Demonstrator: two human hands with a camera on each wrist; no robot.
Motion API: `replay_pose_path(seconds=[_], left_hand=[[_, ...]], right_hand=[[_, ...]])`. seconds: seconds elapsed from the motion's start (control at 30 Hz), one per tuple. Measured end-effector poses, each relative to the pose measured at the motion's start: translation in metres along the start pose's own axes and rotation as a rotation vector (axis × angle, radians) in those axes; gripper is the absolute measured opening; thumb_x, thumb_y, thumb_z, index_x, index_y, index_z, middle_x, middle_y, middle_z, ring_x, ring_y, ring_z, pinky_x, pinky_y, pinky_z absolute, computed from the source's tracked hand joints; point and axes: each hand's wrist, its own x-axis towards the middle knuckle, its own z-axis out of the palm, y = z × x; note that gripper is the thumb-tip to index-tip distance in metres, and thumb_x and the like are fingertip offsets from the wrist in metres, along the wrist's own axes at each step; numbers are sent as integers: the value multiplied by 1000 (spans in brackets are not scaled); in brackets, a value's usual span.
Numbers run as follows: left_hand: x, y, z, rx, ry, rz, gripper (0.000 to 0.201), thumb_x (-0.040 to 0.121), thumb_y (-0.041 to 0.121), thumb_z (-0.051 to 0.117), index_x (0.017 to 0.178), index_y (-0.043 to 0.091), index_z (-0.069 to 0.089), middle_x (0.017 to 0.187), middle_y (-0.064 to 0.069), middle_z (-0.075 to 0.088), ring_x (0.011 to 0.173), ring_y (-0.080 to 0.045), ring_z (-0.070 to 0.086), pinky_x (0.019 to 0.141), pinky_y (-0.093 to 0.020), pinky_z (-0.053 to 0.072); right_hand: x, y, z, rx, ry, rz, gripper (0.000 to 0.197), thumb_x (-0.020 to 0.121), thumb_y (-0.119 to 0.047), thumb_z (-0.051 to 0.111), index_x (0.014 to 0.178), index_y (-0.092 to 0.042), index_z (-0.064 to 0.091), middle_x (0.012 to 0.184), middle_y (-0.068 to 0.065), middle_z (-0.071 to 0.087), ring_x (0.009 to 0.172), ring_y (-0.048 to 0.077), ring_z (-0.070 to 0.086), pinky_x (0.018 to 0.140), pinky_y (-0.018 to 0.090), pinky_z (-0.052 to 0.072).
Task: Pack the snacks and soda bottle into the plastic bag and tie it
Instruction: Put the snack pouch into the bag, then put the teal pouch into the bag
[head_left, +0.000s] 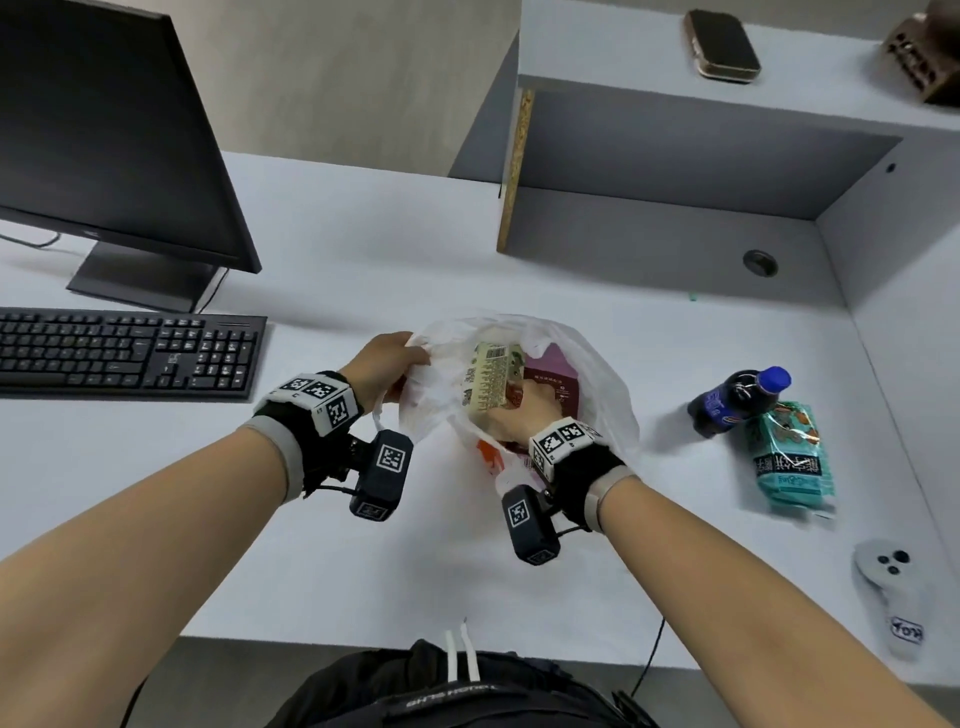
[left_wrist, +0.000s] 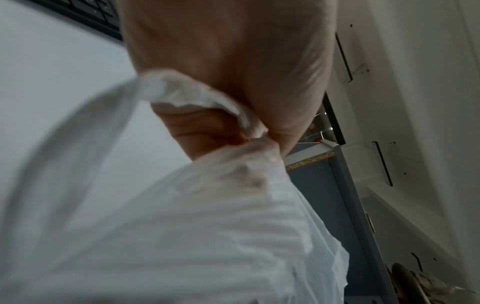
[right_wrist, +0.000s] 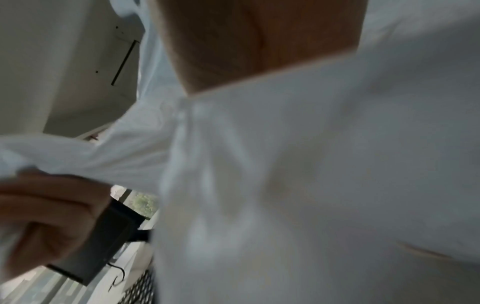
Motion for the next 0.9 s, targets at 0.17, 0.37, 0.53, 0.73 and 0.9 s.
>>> replay_pose_path(seconds=[0.17,0.37,0.53,0.73,0.9], left_hand=[[14,-4,6,-7,38,-47,2,82,10,54,84,10,53,75,-8,52,66,-23,49,59,-26,42],[24,-11,39,-18,31,-100,12,83,13,59,90,3,56,79,-10,53,65,-22,51,56,-27,44],[21,-8,69,-3,26,-92,11,80,13,59,80,2,56,67,-11,52,57,-23,49,47,-21,44],[17,-17,104,40,67,-94,3,76,1,52,76,1,55,79,-17,52,71,-28,50,61,-30,41],[4,-29,115,20,151,-166,14,76,0,45,66,9,43,66,-9,40,57,-21,38,53,-31,32]], right_hand=[[-30,22,-38,340,-101,-82,32,89,-25,58,117,-11,59,124,9,63,98,20,62,93,32,47],[-69,87,-129,1012,-63,-70,23,96,-24,44,96,-15,65,79,-3,74,68,9,71,60,17,55],[-54,183,-170,1061,414,291,22,91,-19,53,70,-17,56,40,-8,61,34,2,57,44,15,46],[-29,273,-175,357,491,649,63,73,-33,68,126,-4,51,126,21,54,109,37,57,92,40,47],[-12,281,-176,185,537,550,83,65,-29,75,134,-7,36,138,20,40,127,40,40,103,49,36]])
